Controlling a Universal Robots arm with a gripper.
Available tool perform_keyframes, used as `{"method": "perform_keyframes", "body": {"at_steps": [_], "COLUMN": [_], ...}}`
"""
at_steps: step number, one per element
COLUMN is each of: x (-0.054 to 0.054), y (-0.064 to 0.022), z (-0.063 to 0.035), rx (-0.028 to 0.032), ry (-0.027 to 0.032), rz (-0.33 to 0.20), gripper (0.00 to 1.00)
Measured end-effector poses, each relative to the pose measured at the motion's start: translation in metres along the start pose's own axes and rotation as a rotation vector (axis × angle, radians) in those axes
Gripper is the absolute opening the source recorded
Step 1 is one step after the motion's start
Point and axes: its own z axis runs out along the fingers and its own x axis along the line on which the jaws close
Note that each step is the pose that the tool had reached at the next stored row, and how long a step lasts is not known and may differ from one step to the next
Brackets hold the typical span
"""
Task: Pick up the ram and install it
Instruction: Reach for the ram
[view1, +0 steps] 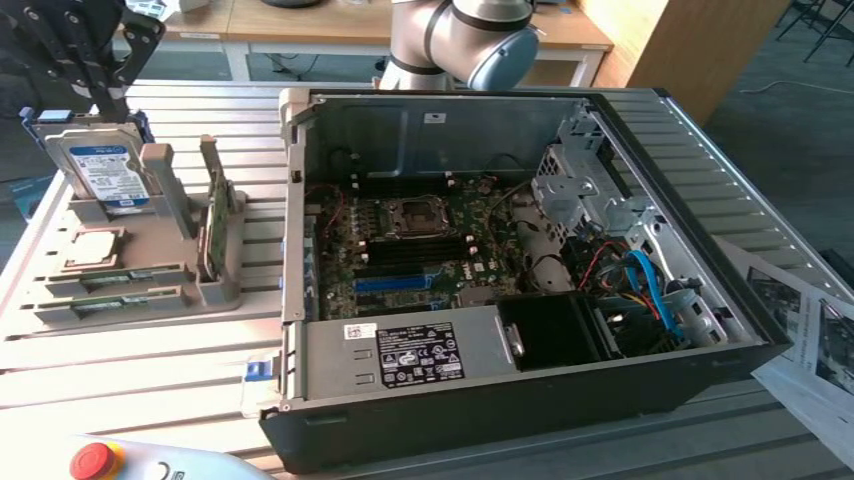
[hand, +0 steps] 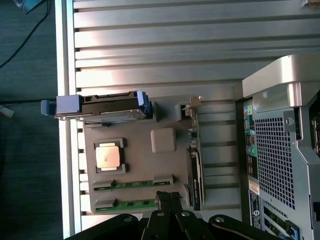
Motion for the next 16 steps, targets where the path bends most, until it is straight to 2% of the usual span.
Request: {"method": "perform_keyframes", "body": {"at_steps": [16], "x": [0.015], "y": [-0.0001], "z": [0.0011], "rx": [0.0007], "ry": [0.0097], "rz": [0.0], "gripper": [0.11]}}
